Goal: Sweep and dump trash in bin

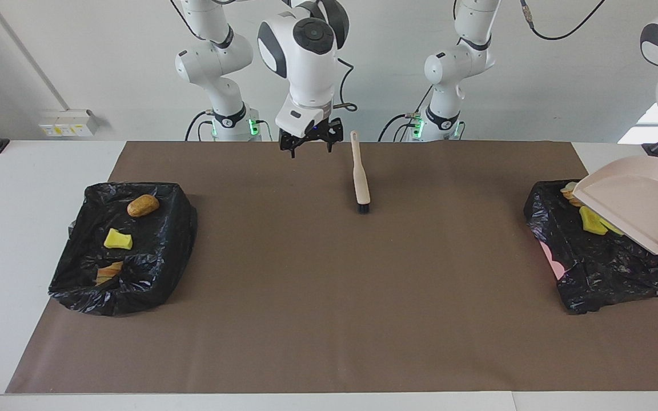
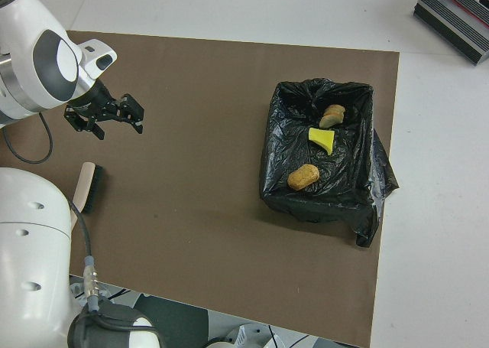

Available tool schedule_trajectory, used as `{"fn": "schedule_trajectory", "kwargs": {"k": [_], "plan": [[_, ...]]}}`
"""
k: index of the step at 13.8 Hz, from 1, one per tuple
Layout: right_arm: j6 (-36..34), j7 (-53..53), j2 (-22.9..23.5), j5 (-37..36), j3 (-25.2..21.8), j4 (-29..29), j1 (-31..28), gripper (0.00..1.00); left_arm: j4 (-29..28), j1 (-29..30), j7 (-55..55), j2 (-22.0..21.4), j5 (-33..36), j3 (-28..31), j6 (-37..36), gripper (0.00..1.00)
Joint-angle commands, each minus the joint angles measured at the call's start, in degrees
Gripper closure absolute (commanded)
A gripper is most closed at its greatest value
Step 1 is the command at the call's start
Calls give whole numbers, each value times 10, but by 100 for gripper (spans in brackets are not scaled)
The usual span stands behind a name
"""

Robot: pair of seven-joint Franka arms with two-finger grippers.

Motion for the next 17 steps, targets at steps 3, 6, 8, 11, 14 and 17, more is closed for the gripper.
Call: {"fn": "schedule_trajectory", "kwargs": {"k": [3, 6, 8, 11, 14, 17], "plan": [[-14, -47, -19, -9, 7, 12, -111, 0, -16, -103, -219, 21, -79, 8, -12, 100], [-13, -53, -37, -13, 6, 10, -164, 0, -8, -154, -377, 53, -114, 8, -2, 100], [-9, -91, -51, -23, 5, 8, -189, 0, -5, -187, -468, 61, -147, 8, 8, 100], [17, -51, -63, -26, -6, 11, -212, 0, 37, -265, -637, 118, -162, 8, 4, 100], [13, -48, -77, -10, -36, 14, -215, 0, 77, -326, -762, 172, -197, 8, 7, 100], [-35, -48, -78, -4, -37, 34, -216, 0, 143, -388, -849, 236, -206, 8, 8, 100]]}}
